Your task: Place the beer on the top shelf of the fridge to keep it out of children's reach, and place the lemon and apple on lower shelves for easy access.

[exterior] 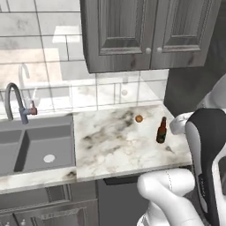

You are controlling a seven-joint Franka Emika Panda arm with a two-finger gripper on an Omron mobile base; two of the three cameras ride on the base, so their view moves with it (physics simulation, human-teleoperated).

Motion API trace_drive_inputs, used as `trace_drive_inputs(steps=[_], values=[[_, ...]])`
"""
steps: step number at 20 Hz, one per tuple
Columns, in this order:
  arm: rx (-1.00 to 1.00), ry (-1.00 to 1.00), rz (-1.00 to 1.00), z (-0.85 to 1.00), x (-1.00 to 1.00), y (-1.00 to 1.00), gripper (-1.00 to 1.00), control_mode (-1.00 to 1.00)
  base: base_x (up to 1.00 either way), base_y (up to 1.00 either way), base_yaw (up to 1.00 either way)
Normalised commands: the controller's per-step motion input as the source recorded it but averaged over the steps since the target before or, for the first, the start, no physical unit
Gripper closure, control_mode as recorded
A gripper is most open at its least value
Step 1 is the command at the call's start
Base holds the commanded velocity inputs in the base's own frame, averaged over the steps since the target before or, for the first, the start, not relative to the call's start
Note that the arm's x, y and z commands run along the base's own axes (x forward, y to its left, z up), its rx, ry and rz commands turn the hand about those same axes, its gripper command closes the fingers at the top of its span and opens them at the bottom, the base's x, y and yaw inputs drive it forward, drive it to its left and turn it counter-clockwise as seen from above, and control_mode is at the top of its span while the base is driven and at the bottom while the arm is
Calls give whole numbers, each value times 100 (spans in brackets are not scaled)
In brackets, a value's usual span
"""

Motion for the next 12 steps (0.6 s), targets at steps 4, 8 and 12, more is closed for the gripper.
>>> trace_drive_inputs(steps=[4,8,12], values=[[0,0,0,0,0,0,100,100,-92,-30,1],[0,0,0,0,0,0,100,100,-97,-67,-15],[0,0,0,0,0,0,100,100,-100,-62,-19]])
